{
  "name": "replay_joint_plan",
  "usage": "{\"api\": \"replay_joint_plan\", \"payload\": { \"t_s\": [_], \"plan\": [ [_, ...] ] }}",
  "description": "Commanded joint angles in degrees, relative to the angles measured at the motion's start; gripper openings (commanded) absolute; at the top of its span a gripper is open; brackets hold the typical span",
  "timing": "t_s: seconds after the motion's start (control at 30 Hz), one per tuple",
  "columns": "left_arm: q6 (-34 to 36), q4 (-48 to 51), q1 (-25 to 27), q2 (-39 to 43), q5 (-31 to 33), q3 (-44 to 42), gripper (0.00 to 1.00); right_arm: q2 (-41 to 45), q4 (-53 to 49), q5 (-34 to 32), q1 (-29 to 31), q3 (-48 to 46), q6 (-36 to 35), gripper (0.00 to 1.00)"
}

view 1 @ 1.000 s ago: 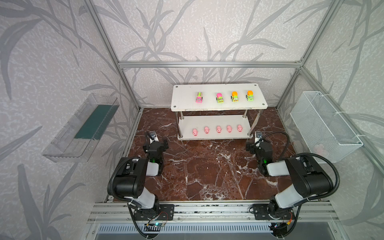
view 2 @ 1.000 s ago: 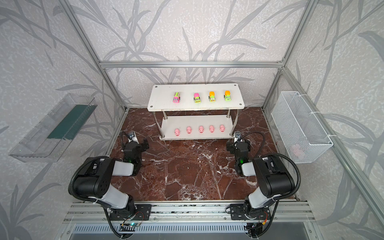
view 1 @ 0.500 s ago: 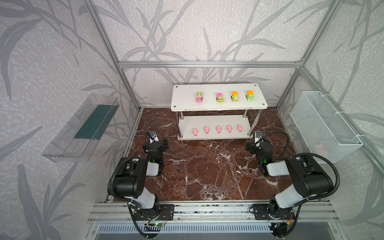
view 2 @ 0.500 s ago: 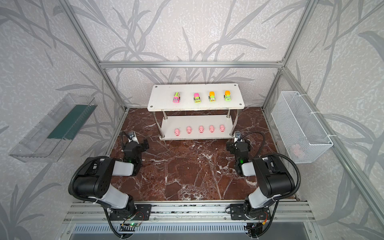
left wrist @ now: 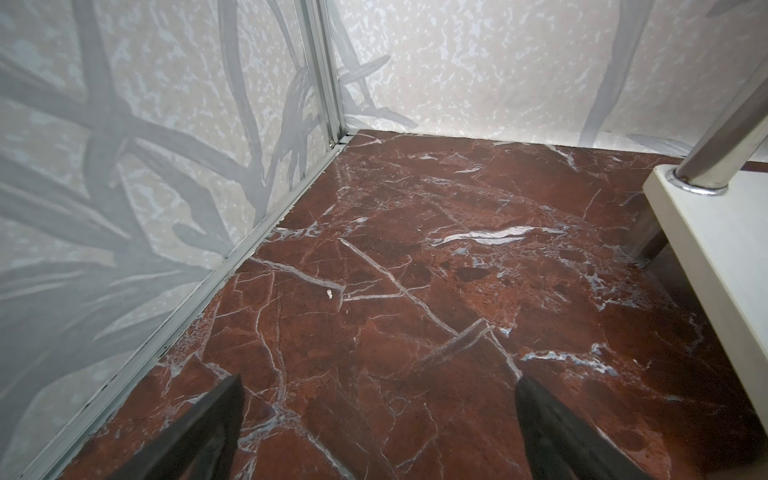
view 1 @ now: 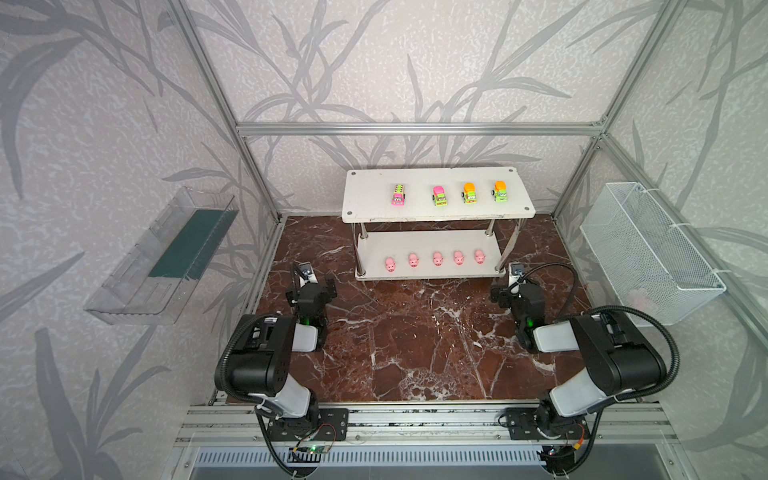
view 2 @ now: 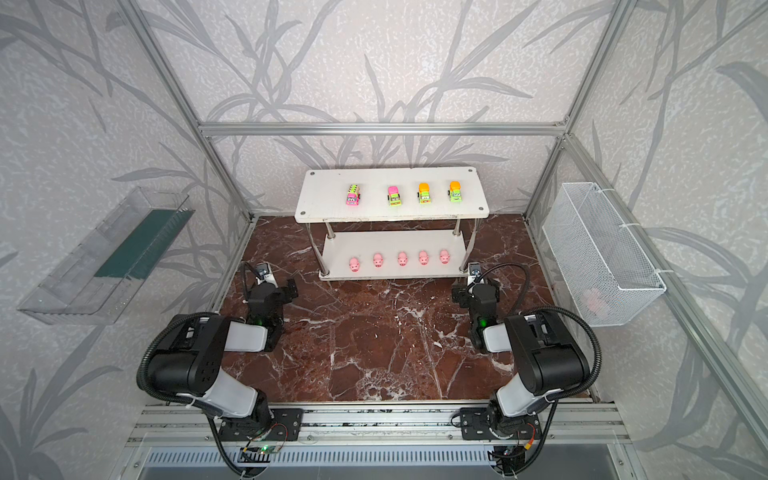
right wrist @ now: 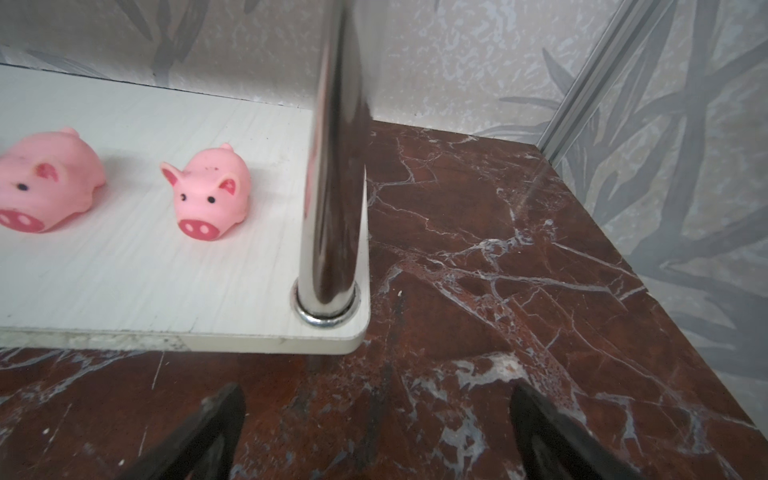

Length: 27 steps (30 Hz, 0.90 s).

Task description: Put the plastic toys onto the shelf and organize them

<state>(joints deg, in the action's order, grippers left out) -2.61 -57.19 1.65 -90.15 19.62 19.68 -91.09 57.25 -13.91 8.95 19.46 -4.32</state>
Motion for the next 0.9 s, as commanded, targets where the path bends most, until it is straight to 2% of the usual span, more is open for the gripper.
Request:
{"api": "replay_joint_plan", "payload": {
  "t_s": [0.0,0.87],
  "plan": [
    [0.1,-0.1,0.0,-0.5,0.7,1.1,0.99,-0.5,2.2,-2.0,0.0,0.9,0.7,0.99],
    [-0.1,-0.1,0.0,-0.5,0.6,1.1,0.99,-0.5,2.2,-2.0,0.0,0.8,0.6,0.99]
  ]
}}
